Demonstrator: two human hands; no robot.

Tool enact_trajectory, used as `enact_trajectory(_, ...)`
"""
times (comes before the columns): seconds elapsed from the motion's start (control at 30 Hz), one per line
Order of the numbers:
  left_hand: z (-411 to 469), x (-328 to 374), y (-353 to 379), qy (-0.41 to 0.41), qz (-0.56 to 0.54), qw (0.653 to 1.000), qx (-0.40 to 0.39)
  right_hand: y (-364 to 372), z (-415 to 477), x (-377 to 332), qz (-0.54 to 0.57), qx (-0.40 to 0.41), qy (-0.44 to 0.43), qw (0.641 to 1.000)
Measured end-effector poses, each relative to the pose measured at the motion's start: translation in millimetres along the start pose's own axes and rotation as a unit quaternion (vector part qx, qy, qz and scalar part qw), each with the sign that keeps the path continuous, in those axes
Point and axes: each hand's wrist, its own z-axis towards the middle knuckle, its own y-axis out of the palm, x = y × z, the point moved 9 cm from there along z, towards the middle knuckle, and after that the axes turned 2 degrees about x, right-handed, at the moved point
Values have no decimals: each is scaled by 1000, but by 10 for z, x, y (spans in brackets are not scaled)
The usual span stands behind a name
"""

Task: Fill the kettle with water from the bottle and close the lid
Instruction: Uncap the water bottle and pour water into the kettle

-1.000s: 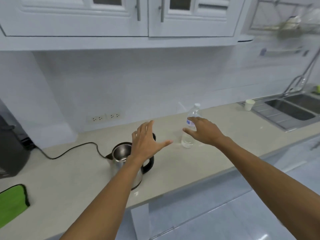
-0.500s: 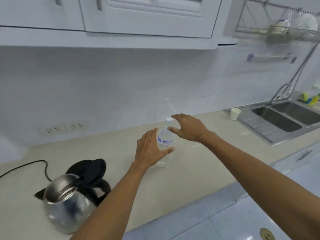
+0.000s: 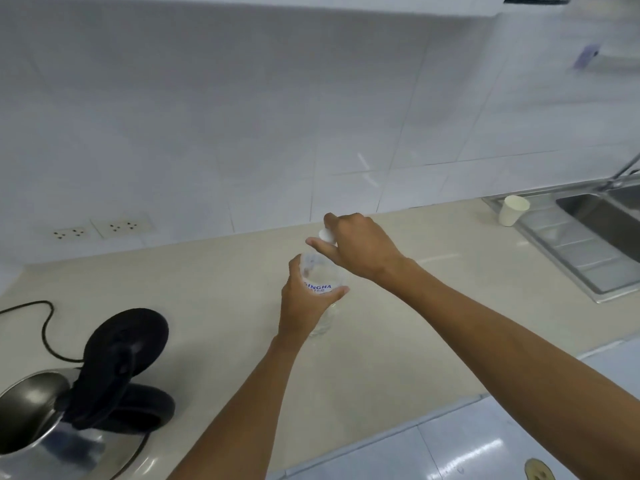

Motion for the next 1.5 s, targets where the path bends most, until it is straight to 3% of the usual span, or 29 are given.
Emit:
enact_trajectory(0.23, 62, -257, 119, -22, -8, 1000, 6, -38, -18, -41, 20, 1, -38, 999)
enact_trajectory(0.47, -146, 180, -164, 35, -67, 997, -28, -573, -149, -307, 50, 69, -85, 993)
enact_trajectory(0.63, -539, 498, -556, 74, -85, 992, -53, -1009, -329, -598, 67, 76, -111, 989)
enact_trajectory(0.87, -1414, 777, -1355, 133, -114, 978, -113, -1589, -872, -1478, 98, 36, -127, 986)
enact_trajectory(1.07, -2045, 876, -2131, 158, -109, 975, -116, -2118, -1154, -2275, -25, 76, -47, 996)
enact_trajectory(1.17, -2240, 832, -2564, 164, -96, 977, -103, -2212, -1206, -2698, -59, 88, -48, 993)
enact_trajectory(1.37, -2440, 563, -3426, 155, -56, 984, -70, -2080, -1197, -3457, -3, 53, -115, 992)
enact_trajectory(1.5, -2528, 338, -3919, 135, -11, 989, -61, -1866, -1200, -3820, 92, -20, -179, 979)
